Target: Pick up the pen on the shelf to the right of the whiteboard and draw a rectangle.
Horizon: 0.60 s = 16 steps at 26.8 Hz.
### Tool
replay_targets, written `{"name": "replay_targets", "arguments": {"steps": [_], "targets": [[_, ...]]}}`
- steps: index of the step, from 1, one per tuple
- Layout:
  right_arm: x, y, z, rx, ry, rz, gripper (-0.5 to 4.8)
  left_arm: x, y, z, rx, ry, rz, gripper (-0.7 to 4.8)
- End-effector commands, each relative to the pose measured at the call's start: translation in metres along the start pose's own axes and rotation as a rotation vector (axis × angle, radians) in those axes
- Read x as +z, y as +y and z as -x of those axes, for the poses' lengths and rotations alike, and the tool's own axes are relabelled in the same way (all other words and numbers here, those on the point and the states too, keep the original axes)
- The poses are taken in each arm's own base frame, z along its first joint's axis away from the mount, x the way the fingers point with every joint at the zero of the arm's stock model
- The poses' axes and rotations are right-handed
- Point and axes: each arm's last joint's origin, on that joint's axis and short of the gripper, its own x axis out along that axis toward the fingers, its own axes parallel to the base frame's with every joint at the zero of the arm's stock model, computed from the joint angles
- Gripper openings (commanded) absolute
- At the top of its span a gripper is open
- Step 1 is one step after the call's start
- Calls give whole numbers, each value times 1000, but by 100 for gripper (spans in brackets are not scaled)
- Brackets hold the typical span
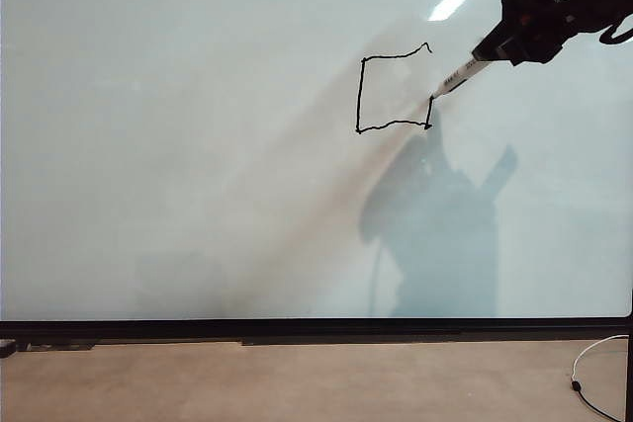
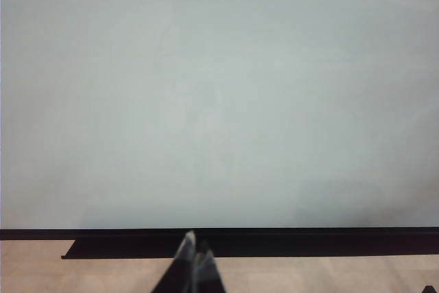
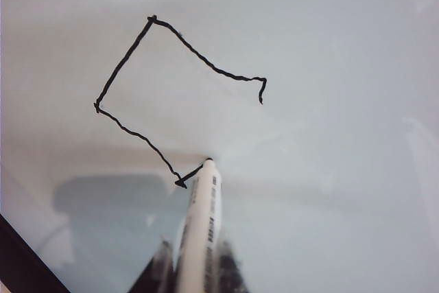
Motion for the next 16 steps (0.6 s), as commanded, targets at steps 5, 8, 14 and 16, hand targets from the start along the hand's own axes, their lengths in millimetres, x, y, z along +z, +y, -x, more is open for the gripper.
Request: {"name": "replay_targets", "arguments": {"steps": [5,8,14,16], "targets": [[12,-9,2,-61,-68,16,-6,2,0,0,0,-9,-4,-4],[14,-10,4,-68,-76,24,-6,2,0,0,0,-9,-4,-5],[16,-11,6,-75,-86,26,-6,2,0,0,0,-9,-4,-4],[17,-12,7,-78,-90,27,-6,2,0,0,0,-9,-4,-5]]}}
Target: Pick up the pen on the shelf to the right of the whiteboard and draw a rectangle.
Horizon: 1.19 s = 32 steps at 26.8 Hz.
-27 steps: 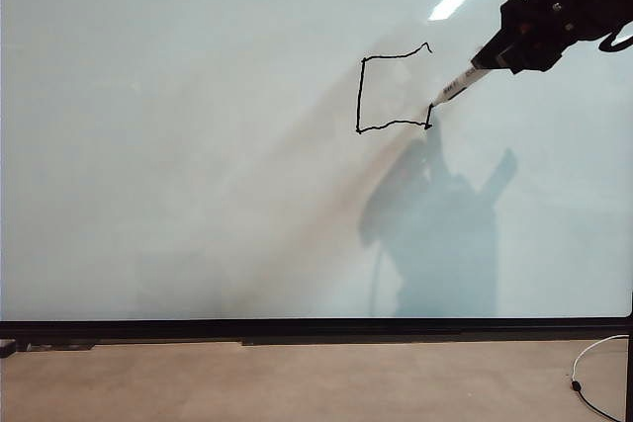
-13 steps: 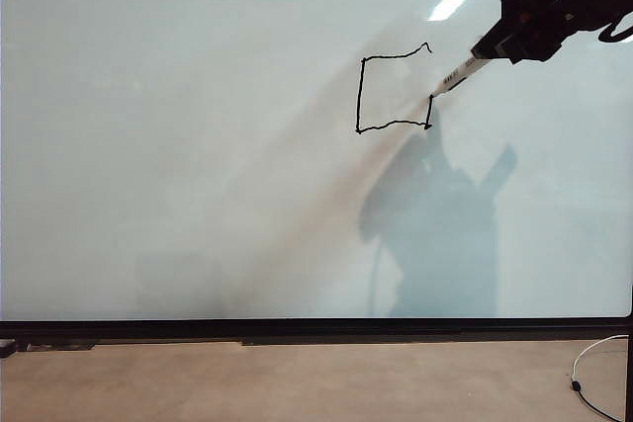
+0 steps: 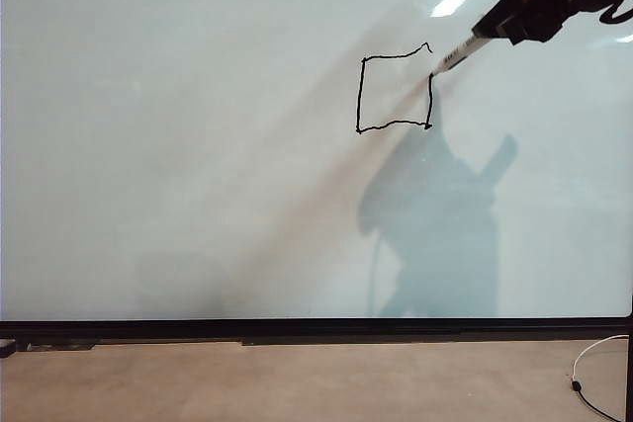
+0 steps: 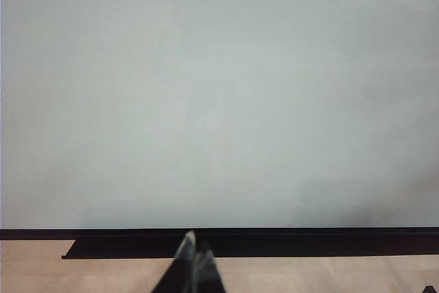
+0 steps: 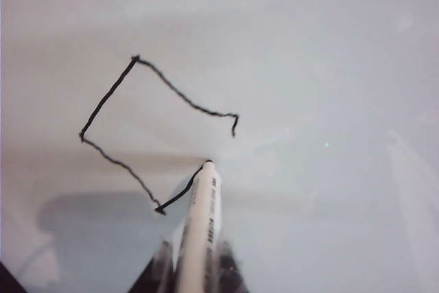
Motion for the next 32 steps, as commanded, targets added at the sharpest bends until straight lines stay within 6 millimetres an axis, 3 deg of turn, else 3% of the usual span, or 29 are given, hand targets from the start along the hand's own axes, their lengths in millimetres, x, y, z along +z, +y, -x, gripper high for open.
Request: {"name": "replay_targets", "arguments": {"steps": [1,32], "targets": [[7,-6,1,-45,-37,10,-6,2,0,0,0,-9,-4,-5],[14,-3,9,-41,-37,15,-6,2,0,0,0,-9,-4,-4]]}}
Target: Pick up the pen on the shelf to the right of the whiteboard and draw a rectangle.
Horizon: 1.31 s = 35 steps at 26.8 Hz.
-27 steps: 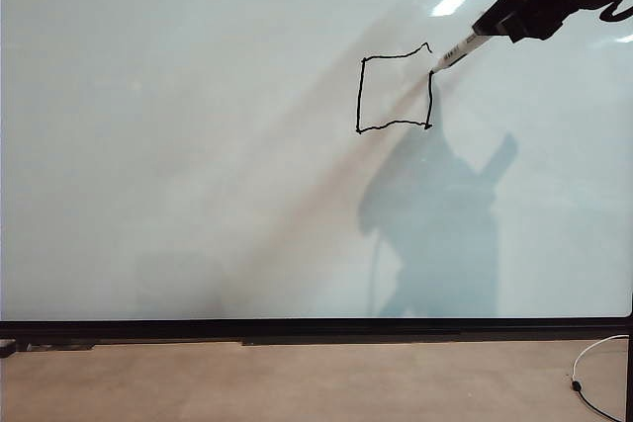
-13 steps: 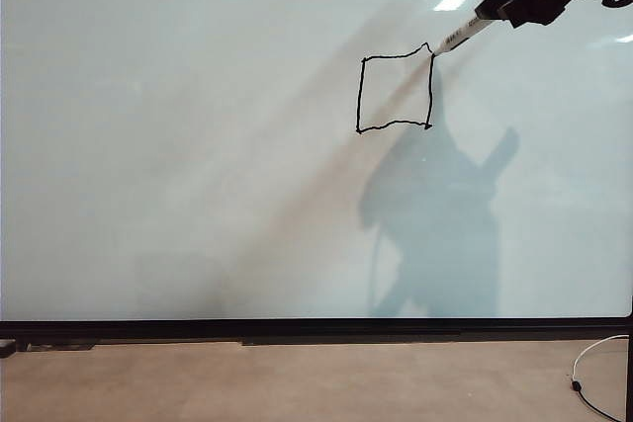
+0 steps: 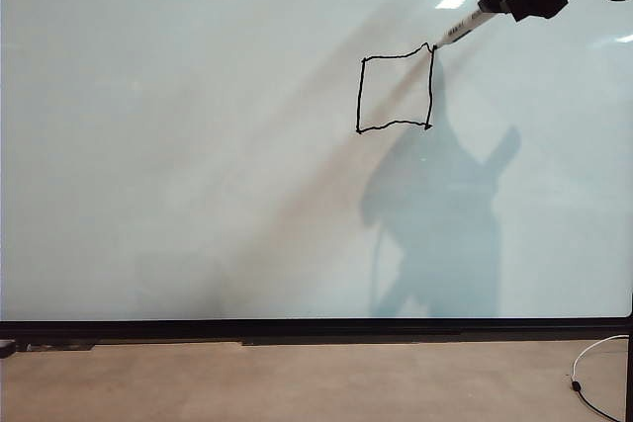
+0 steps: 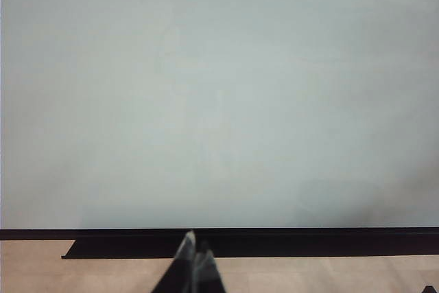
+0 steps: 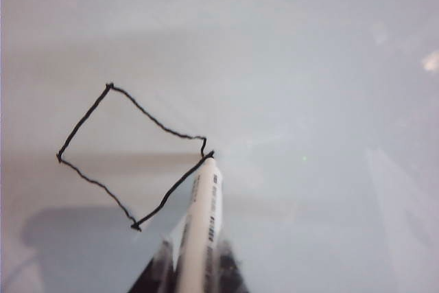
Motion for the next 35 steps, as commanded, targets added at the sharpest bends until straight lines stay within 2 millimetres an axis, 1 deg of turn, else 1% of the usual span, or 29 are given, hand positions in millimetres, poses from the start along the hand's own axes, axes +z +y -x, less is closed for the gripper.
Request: {"name": "replay_targets", "arguments": {"steps": [1,5,8,10,13,22,25,31,35], "targets": [[6,6,4,-19,3,11,-6,2,0,0,0,-9,-5,-4],[12,16,14,-27,25,8,-6,2,0,0,0,-9,-5,-4],[12,17,24,-19,45,-50,-6,2,0,0,0,-9,-5,-4],[10,19,35,-38,35,-103,-6,2,0,0,0,-9,-5,-4],[5,22,55,-87,29,-158,-6,2,0,0,0,-9,-5,-4],[-9,32,93,-171,27,-242,-6,2,0,0,0,-9,-5,-5],[-15,36,103,-207,6,-276,-6,2,0,0,0,-9,-5,-5],[-27,45,117,-250,-17,-317,-6,2,0,0,0,-9,-5,-5],[-39,53,127,-298,-29,-363,-6,2,0,0,0,-9,-5,-4]]}}
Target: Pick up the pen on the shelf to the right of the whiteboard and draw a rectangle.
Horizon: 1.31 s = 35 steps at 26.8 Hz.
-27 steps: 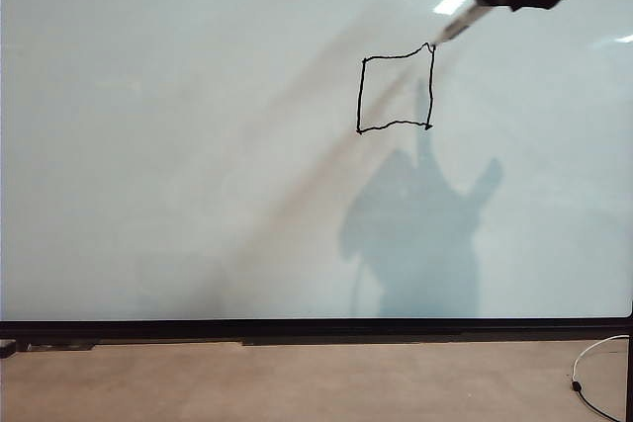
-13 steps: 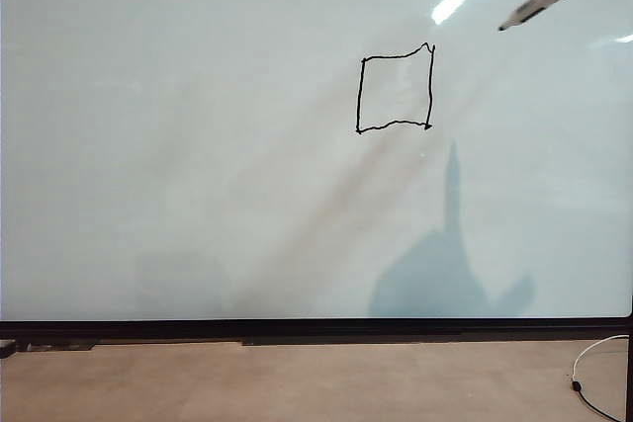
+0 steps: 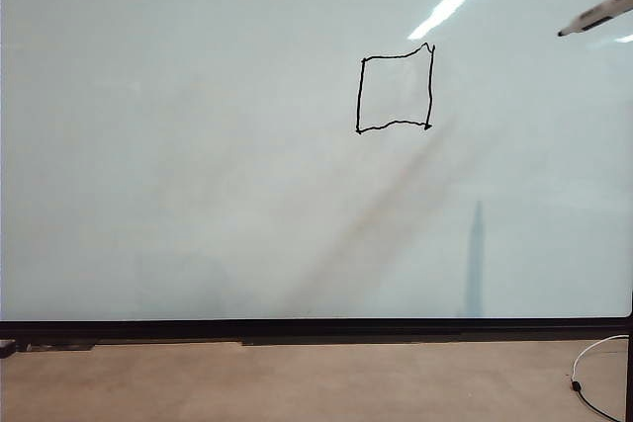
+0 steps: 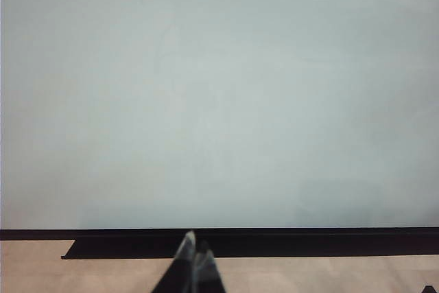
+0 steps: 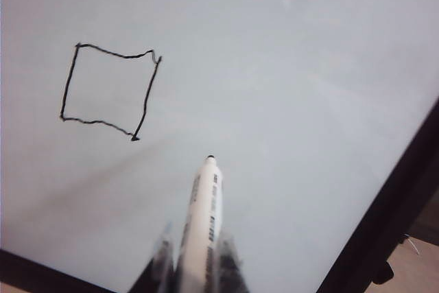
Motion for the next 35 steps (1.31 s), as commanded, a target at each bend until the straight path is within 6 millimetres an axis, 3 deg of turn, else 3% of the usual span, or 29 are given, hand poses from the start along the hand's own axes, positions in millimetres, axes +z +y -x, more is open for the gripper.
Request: {"name": "replay_targets", "arguments": {"steps": [1,12,35], "targets": [[-9,1,7,-33,-20,-47,-6,2,0,0,0,-9,-5,-4],[-30,4,21,-73,-57,-85,-6,2,0,0,0,-9,-5,-5],[-46,7,28,-61,-19,-127,-6,2,0,0,0,-9,-5,-4]]}}
